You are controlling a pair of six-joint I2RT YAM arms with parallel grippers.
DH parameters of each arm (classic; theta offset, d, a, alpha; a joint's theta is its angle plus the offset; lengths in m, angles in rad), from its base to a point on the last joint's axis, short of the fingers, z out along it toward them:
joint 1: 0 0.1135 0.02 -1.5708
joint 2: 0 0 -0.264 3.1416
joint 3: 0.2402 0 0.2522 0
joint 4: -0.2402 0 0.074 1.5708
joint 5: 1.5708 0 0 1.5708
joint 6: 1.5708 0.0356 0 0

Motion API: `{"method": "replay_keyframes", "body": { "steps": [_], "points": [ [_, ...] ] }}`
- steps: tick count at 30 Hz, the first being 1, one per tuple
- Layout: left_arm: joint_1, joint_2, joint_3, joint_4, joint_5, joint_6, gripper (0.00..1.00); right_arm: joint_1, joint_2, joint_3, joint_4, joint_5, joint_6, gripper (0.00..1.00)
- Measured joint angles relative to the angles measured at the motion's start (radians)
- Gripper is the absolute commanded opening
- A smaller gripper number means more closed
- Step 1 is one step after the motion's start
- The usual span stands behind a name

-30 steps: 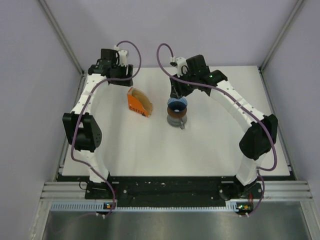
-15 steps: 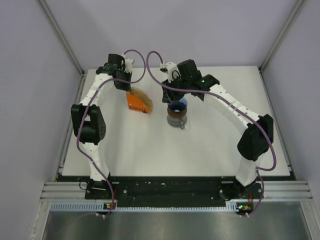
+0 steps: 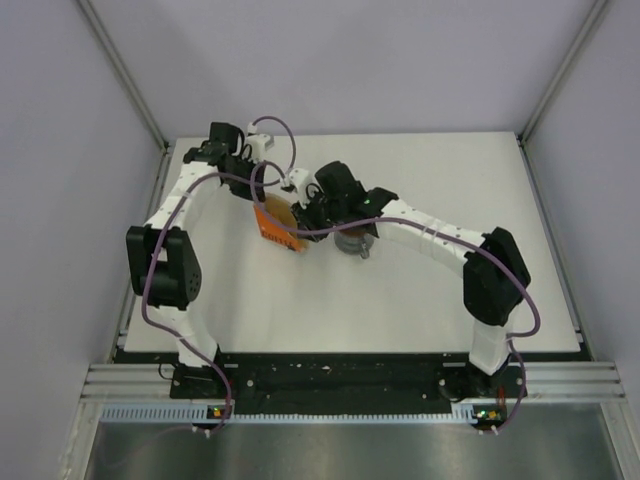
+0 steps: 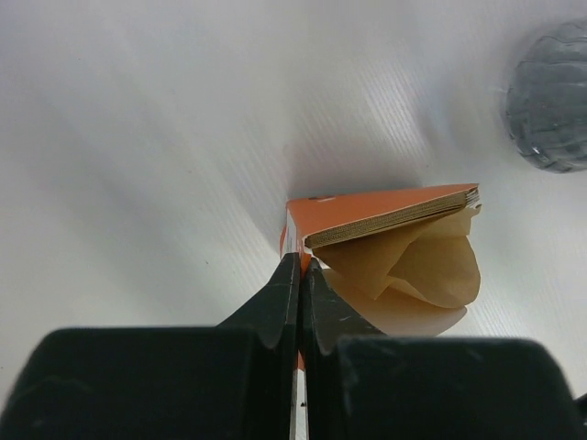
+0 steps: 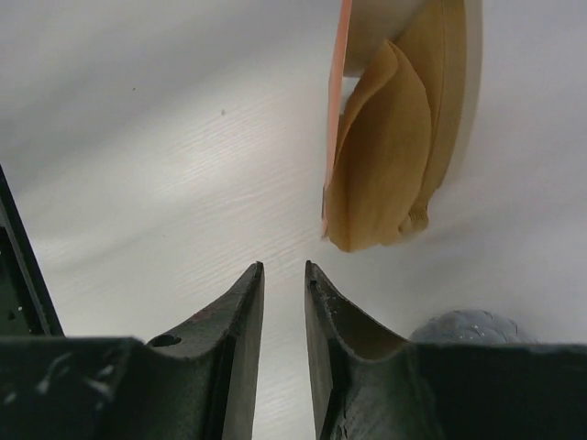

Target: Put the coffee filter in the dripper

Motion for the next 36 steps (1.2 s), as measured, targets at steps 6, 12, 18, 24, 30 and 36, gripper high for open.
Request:
{"method": "replay_keyframes", "body": {
  "steps": [6,12,18,24,30,36],
  "points": [
    [0.000,-0.085,-0.056,0.000,0.078,-0.009,0.00,0.045,0.007,-0.046,0.102,0.013,-0.017,0.25],
    [0.000,-0.104,-0.058,-0.002,0.133,-0.021,0.00,0.061,0.048,-0.053,0.127,0.055,-0.033,0.25],
    [0.000,-0.109,-0.063,-0.015,0.166,-0.026,0.00,0.061,0.078,-0.051,0.111,0.082,-0.051,0.24],
    [0.000,-0.121,-0.065,-0.021,0.173,-0.025,0.00,0.061,0.080,-0.050,0.100,0.094,-0.060,0.16],
    [0.000,-0.126,-0.067,-0.022,0.171,-0.023,0.00,0.061,0.080,-0.050,0.097,0.100,-0.065,0.22],
    [0.000,-0.126,-0.068,-0.023,0.171,-0.019,0.00,0.061,0.060,-0.051,0.090,0.111,-0.072,0.26]
  ]
}}
